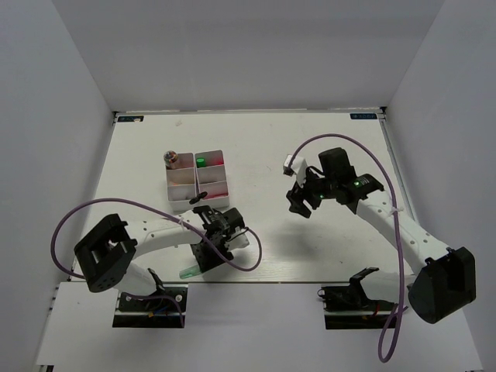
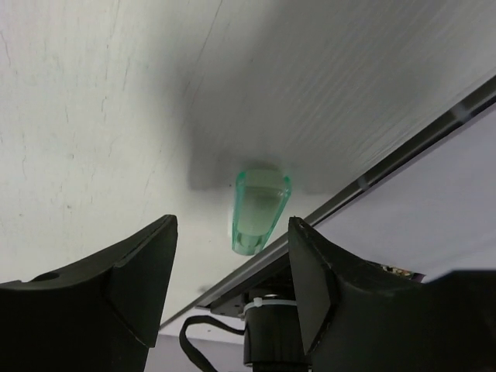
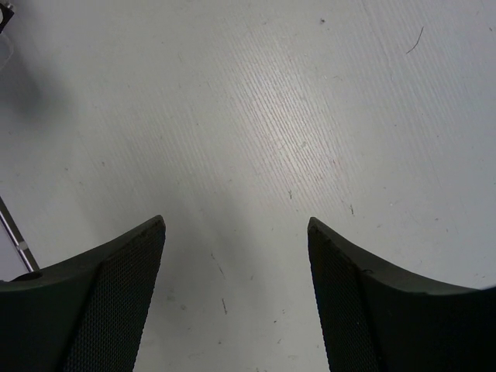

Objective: Sort the stationery into containers
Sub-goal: Grab a piece of stationery with the left arm

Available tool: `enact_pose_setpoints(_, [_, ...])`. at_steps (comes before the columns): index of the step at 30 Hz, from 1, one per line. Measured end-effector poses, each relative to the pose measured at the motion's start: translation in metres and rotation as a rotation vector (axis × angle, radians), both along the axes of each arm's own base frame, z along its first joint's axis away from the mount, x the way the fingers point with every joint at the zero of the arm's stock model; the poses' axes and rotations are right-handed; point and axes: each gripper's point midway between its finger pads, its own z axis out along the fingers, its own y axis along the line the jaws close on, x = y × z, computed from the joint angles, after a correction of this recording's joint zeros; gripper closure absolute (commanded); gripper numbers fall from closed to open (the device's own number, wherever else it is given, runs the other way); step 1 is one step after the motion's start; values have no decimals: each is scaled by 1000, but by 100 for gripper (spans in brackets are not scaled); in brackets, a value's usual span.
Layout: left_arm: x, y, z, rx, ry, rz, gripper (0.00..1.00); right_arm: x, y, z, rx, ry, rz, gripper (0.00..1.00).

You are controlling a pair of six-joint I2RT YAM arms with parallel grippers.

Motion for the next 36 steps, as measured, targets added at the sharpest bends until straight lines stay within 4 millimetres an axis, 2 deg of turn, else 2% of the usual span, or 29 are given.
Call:
enact_pose_setpoints(6, [-1, -8, -7, -47, 23, 9, 33, 2, -3, 1, 13, 10, -11, 24])
enact_pose_setpoints(12, [-8, -1, -21, -6, 68, 12, 34, 2, -7, -3, 19, 23, -23, 24])
enact_pose_setpoints(15, [-10, 2, -23, 5, 75, 13, 40, 3, -8, -2, 24, 24, -26, 24])
enact_pose_setpoints(16, [-10, 2, -23, 7, 75, 13, 50, 3, -9, -2, 26, 25, -27, 24])
enact_pose_setpoints(18, [-10, 3, -24, 13, 75, 15, 57, 3, -9, -2, 30, 26, -29, 24])
enact_pose_setpoints(19, [-10, 3, -24, 17, 75, 14, 66, 4, -9, -1, 32, 27, -30, 24])
enact_pose_setpoints(22, [-11, 6, -24, 31, 81, 15, 83, 4, -11, 0, 37, 27, -35, 24])
enact_pose_setpoints(26, [-11, 6, -24, 35, 75, 24, 91, 6, -13, 0, 43, 31, -43, 24])
enact_pose_setpoints(28, [-10, 5, -23, 33, 71, 31, 95, 6, -14, 0, 43, 31, -48, 20])
enact_pose_setpoints(29, [-8, 4, -21, 25, 65, 41, 97, 7, -14, 0, 44, 32, -50, 14])
enact_pose_setpoints(30, [-5, 0, -18, 7, 54, 50, 100, 7, -15, 0, 46, 34, -51, 14])
enact_pose_setpoints(32, [6, -12, -7, -54, 19, 79, 100, 6, -15, 0, 47, 35, -47, 25])
enact_pose_setpoints(33, [15, -20, 3, -100, -9, 101, 100, 6, -15, 0, 50, 37, -42, 59])
enact_pose_setpoints(34, [25, -29, 15, -154, -45, 124, 100, 5, -15, 0, 51, 36, -35, 83])
enact_pose_setpoints(35, [36, -39, 28, -219, -85, 147, 100, 4, -14, 0, 55, 42, -31, 100])
enact_pose_setpoints(36, [48, -49, 43, -289, -129, 171, 100, 3, -14, -1, 58, 53, -30, 100])
